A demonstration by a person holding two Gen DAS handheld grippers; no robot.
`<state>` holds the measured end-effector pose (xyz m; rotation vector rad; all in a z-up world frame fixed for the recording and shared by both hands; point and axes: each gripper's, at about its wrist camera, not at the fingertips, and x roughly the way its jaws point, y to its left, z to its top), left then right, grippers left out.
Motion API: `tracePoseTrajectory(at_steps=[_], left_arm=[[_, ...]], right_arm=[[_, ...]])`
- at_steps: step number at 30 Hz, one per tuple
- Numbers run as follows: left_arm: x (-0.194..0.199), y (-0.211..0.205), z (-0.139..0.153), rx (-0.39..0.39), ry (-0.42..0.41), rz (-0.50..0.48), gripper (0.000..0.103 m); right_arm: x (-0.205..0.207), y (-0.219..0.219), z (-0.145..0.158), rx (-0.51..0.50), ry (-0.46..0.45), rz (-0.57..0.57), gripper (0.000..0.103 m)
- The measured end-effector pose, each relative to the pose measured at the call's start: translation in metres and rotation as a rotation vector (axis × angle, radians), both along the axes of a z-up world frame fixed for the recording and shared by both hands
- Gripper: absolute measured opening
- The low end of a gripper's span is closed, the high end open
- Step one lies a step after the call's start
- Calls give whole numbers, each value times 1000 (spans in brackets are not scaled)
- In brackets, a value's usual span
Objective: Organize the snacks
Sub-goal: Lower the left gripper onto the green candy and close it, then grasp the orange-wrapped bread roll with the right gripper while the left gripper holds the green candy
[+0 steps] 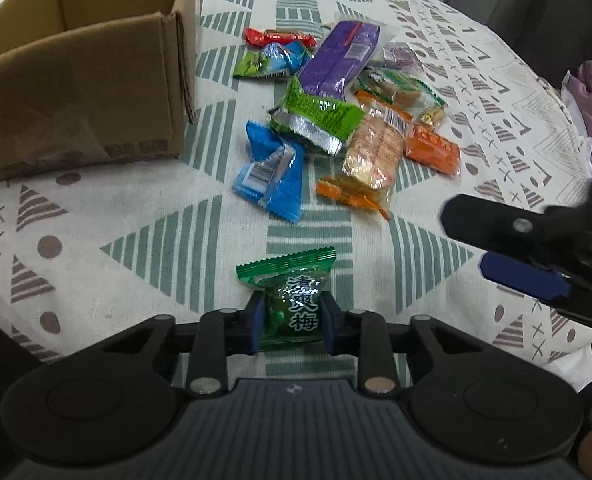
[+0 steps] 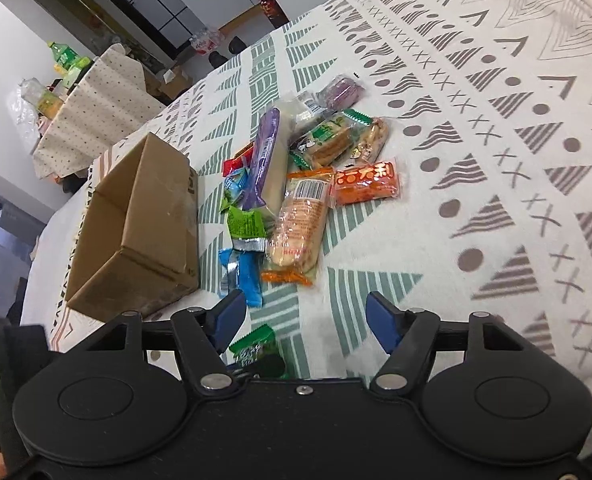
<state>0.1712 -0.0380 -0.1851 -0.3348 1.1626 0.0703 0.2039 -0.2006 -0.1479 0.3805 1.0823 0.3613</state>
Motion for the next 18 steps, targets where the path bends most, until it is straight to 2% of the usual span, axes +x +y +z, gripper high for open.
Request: tracePoseTrajectory(at_steps=[12, 18], left_arm=[[17, 25, 12, 28, -37, 44, 25], [21, 42, 13, 37, -34, 63, 25]], right_arm=[[37, 30, -18, -18, 23, 15, 62], [51, 45, -30, -90, 21, 9, 60]])
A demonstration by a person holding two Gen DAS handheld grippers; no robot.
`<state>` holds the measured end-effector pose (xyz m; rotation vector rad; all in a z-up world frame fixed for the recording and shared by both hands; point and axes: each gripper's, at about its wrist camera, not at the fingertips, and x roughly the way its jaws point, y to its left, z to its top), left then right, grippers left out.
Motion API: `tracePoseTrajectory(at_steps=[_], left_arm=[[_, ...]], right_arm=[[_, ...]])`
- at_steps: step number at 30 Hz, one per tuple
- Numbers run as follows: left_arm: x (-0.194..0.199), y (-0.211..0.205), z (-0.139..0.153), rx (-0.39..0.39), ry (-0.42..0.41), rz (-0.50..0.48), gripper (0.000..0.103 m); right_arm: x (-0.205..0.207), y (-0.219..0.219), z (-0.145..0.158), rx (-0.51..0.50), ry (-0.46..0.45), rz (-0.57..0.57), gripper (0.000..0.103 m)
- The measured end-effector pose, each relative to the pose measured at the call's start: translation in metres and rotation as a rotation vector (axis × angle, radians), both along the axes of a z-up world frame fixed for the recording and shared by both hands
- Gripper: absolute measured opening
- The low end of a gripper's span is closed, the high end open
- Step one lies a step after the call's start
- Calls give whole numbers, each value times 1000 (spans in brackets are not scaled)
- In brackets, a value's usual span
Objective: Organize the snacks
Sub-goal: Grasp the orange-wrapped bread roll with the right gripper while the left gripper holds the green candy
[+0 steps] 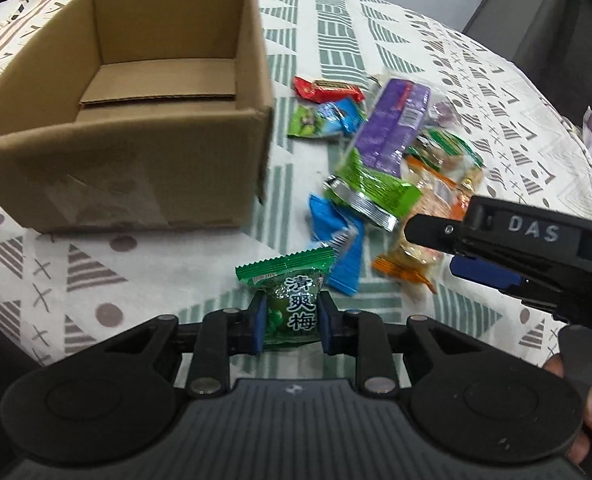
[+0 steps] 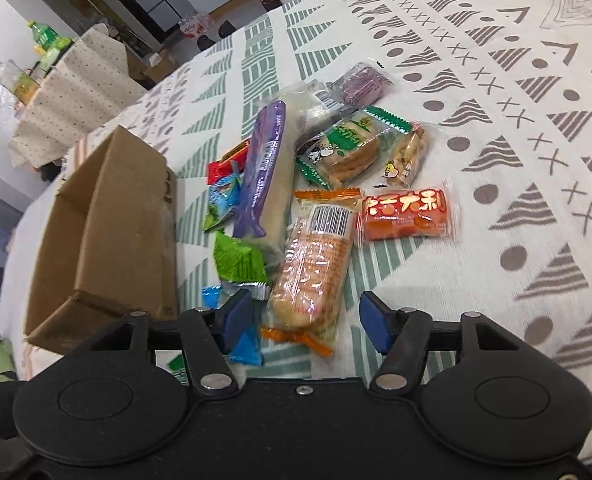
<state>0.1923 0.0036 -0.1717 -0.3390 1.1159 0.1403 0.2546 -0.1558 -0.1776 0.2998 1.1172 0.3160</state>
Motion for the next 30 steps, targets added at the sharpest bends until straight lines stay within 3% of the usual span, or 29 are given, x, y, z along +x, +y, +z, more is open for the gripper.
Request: tracePoseTrajectory(at_steps=[7, 8, 9, 10, 19, 30], left_arm=[[3, 8, -2, -2, 1, 0, 25], [3, 8, -2, -1, 1, -3, 25], [2, 8, -2, 0, 1, -5, 25], [2, 7, -2, 1, 0, -7, 25], [-5, 6, 18, 33, -45, -12, 25], [-26, -5, 60, 79, -138, -21, 25]], right_arm=[[5, 18, -8, -81, -27, 8, 58], [6, 20, -8, -94, -35, 12, 55], [6, 20, -9, -104, -42, 17, 42], [5, 20, -9, -110, -44, 19, 35], [-9, 7, 14, -48, -97, -11, 34], [-33, 9, 49, 35, -232, 35, 34]])
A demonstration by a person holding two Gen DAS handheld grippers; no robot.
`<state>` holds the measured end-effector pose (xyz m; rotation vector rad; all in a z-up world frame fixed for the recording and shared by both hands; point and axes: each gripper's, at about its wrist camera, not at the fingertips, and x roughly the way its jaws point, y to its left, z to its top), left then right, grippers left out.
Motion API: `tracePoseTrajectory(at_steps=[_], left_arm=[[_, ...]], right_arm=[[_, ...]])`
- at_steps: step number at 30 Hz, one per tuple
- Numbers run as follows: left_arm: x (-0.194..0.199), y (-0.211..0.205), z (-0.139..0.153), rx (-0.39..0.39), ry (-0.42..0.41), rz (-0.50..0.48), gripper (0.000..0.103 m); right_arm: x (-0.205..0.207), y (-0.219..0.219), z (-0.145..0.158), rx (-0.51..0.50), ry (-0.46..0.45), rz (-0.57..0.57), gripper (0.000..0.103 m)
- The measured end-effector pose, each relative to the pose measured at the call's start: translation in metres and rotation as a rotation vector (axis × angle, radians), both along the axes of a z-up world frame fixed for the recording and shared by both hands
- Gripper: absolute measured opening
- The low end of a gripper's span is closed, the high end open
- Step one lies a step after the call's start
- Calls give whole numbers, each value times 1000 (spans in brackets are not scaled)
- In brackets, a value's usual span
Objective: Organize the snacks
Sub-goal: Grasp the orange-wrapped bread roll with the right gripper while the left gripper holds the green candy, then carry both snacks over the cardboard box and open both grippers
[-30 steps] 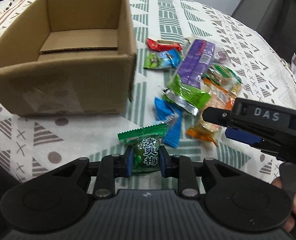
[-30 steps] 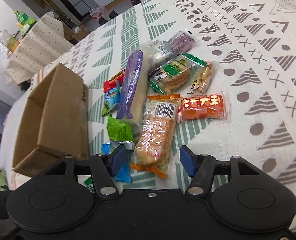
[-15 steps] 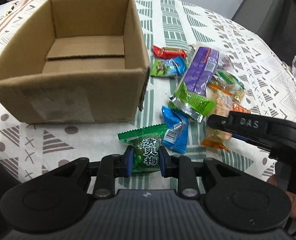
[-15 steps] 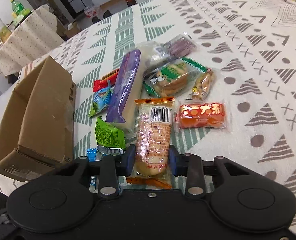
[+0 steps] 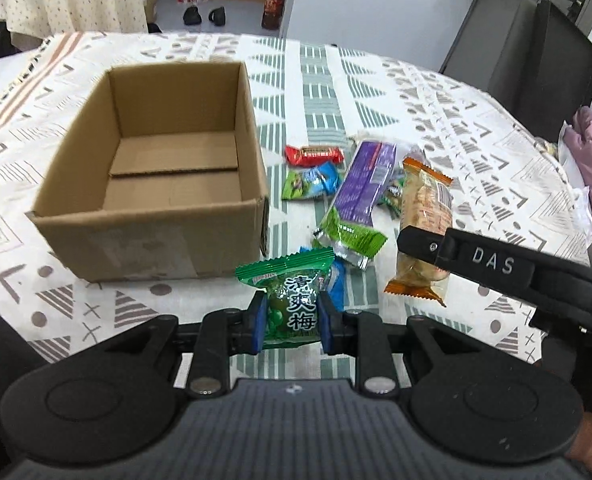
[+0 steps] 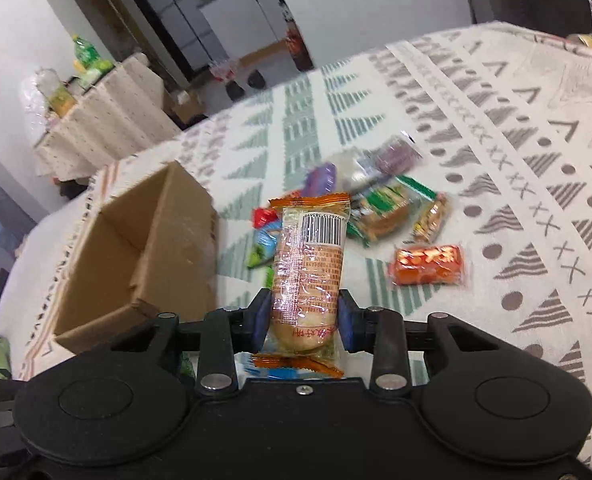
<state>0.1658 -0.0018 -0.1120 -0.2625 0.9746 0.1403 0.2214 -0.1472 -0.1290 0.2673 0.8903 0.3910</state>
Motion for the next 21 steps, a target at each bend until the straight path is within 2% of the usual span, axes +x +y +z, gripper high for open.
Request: tracePoseTrajectory(at_steps=[10, 21], left_arm=[[-13, 8, 33, 48, -74, 48, 25], [-18, 30, 55, 49, -132, 96, 25]], right_arm=[[-11, 8, 24, 77, -83, 49, 34], [-16, 21, 39, 154, -165, 102, 34]])
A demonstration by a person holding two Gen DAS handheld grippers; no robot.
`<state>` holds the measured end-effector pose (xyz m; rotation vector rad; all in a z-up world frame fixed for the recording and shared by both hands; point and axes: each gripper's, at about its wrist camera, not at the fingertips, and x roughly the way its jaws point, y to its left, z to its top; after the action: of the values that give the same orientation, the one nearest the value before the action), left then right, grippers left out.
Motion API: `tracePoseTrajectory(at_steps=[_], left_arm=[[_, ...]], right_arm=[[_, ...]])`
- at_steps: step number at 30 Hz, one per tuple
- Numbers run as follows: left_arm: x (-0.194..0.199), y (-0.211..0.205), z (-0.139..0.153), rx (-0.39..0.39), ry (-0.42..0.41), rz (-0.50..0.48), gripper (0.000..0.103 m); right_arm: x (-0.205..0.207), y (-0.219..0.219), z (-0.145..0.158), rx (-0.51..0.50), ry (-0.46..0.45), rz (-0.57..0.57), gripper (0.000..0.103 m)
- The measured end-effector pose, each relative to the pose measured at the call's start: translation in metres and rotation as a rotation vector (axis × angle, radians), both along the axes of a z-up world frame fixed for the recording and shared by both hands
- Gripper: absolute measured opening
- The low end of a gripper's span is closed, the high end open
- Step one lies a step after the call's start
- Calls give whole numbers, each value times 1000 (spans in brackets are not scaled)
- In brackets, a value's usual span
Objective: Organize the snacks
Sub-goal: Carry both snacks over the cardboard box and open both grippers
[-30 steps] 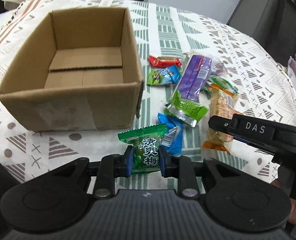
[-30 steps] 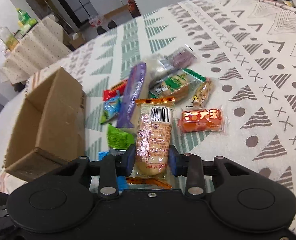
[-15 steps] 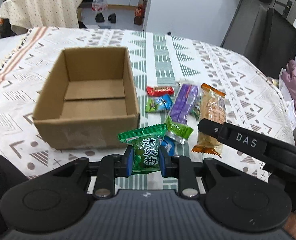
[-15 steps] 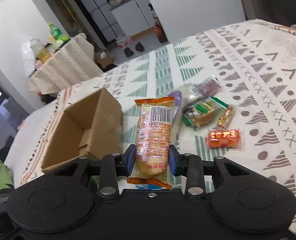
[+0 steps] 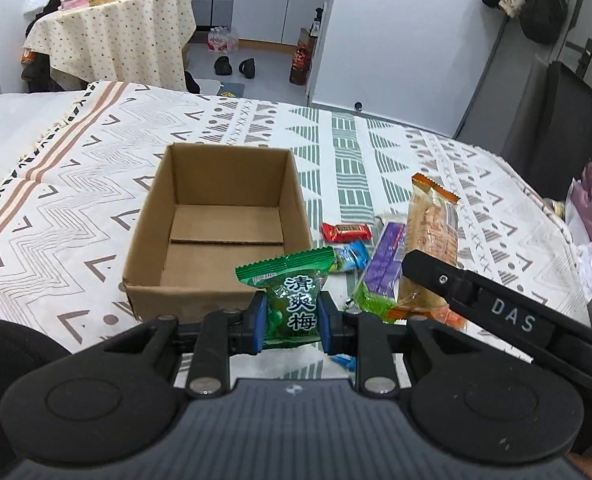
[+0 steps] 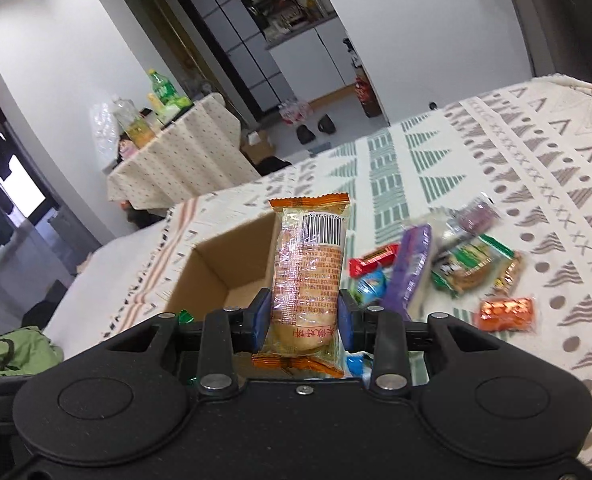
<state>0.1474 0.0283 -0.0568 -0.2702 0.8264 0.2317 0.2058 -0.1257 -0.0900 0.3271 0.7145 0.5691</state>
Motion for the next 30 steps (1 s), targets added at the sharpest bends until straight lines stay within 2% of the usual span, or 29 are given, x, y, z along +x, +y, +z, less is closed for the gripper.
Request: tracePoseTrajectory(at_steps=[7, 17, 30], left_arm=[[-1, 17, 9, -19, -31, 21, 25], [1, 53, 13, -45, -59, 70, 25], [22, 102, -15, -113, -18, 92, 26]], right_arm=[[-5, 16, 9, 22, -50, 43, 34], [-2, 35, 11, 39, -72, 84, 34], [11, 85, -15, -12, -21, 105, 34]])
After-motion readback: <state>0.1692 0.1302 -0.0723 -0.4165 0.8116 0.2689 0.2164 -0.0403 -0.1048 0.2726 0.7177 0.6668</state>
